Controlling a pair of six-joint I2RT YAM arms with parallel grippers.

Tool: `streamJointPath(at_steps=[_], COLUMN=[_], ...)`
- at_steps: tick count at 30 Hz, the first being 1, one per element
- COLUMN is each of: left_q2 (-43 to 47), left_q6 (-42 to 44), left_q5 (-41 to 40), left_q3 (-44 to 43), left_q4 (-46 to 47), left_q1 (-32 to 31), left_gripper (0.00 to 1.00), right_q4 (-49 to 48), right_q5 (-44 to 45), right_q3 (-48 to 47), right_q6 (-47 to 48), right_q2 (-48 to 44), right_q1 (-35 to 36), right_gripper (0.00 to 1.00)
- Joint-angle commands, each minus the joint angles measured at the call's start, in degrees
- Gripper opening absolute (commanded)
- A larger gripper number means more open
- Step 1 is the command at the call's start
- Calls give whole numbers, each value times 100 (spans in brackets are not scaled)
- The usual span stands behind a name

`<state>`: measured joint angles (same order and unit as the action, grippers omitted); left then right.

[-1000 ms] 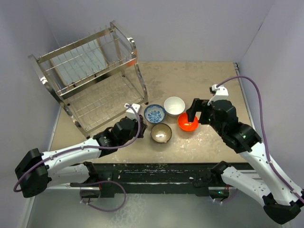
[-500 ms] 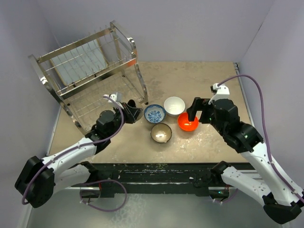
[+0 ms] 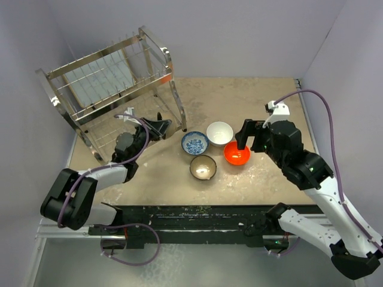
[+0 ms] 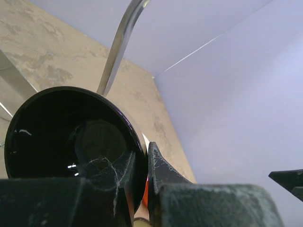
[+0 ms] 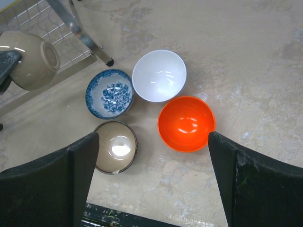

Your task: Load the bowls into the dish rack

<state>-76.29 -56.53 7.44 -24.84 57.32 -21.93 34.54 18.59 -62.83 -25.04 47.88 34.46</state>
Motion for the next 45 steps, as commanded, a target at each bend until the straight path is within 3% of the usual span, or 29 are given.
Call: streamJointPath(at_steps=[1, 9, 23, 30, 45], left_q2=[-372, -1752, -3533, -4334, -4804], left_q6=[-675, -1636, -2160, -2358, -2377], left_q5=[357, 693, 1071, 1169, 1177], left_q3=[-197, -608, -2531, -3030, -2586], left_q4=[2140, 3705, 3517, 3643, 3716], left_q1=[316, 1000, 1308, 1423, 1653], left_gripper=[0, 0, 0, 0, 0], right_q4=[17, 61, 34, 0, -140], right_q5=[67, -141, -72, -58, -226], right_q3=[-347, -406, -538, -557, -497], right_q6=[178, 252, 458, 538, 561], right_q2=[22, 114, 297, 387, 539], right_q1=[15, 16, 17, 11, 17], right_gripper=[98, 97, 98, 98, 98])
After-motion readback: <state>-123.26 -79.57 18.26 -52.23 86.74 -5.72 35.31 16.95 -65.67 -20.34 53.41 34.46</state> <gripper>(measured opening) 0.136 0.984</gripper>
